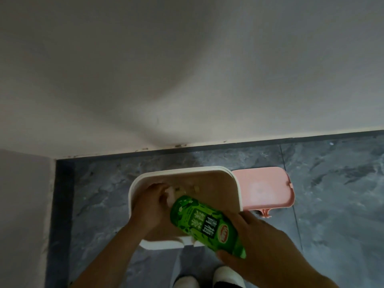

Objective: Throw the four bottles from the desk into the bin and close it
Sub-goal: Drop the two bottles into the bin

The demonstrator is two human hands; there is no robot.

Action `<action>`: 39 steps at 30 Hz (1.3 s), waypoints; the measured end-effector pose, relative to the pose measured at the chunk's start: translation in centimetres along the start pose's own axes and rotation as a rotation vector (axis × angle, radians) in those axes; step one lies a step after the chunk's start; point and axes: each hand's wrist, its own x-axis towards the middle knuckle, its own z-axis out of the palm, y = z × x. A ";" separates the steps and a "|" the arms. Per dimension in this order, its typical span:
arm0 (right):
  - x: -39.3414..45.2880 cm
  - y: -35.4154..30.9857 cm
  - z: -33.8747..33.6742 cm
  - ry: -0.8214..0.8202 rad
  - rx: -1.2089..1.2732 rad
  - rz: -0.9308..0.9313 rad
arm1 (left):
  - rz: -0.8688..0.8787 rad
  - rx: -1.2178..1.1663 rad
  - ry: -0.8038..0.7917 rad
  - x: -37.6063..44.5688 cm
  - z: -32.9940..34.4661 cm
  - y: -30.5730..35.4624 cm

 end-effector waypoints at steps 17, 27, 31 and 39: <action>13.3 -2.4 6.5 -0.125 -0.363 -0.078 | 0.192 -0.067 0.234 -4.1 -0.8 -1.9; 10.9 -1.9 5.2 -0.078 -0.150 -0.023 | 0.134 -0.055 0.273 -5.6 -1.9 -2.3; 7.7 -2.2 3.7 -0.044 -0.009 0.033 | 0.004 -0.115 0.286 -6.9 -3.2 -1.4; -1.5 -3.8 1.0 -0.017 0.305 0.173 | -0.148 -0.168 0.216 -12.4 -6.9 1.2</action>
